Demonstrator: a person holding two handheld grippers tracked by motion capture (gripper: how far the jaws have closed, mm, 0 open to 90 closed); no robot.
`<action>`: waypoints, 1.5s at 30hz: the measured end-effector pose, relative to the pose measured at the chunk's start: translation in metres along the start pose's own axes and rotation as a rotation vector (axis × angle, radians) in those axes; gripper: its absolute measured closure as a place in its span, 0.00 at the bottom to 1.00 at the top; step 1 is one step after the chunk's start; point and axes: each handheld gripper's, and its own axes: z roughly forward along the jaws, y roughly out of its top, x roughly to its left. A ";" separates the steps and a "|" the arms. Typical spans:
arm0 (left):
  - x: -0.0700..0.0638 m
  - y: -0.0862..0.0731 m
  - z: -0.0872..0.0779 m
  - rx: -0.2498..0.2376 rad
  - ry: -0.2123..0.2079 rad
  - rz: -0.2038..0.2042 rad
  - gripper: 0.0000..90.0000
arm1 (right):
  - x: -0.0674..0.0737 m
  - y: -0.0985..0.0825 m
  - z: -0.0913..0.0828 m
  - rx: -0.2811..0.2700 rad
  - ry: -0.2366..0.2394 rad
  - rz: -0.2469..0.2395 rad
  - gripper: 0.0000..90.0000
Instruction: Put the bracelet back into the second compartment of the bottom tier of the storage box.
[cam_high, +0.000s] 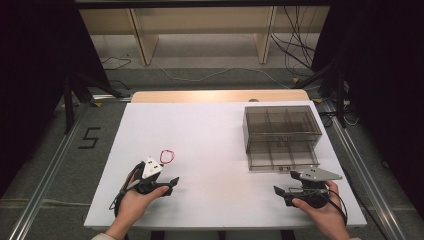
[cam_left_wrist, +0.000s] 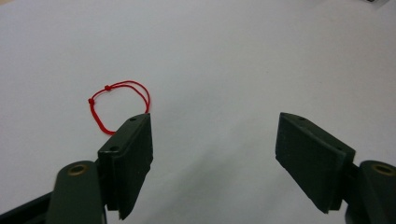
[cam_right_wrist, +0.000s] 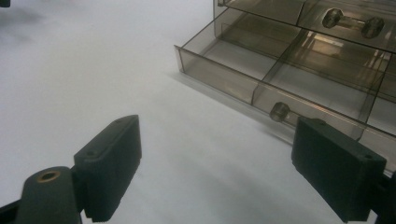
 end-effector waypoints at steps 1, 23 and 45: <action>0.001 0.001 0.001 0.001 0.006 -0.001 0.32 | 0.000 0.000 0.000 0.002 0.000 0.000 0.19; 0.055 0.018 0.032 0.039 0.198 -0.131 0.56 | 0.002 -0.002 -0.001 0.006 -0.005 -0.001 0.19; 0.072 0.024 0.068 0.118 0.196 -0.188 0.80 | 0.002 -0.002 0.001 0.007 -0.007 -0.006 0.19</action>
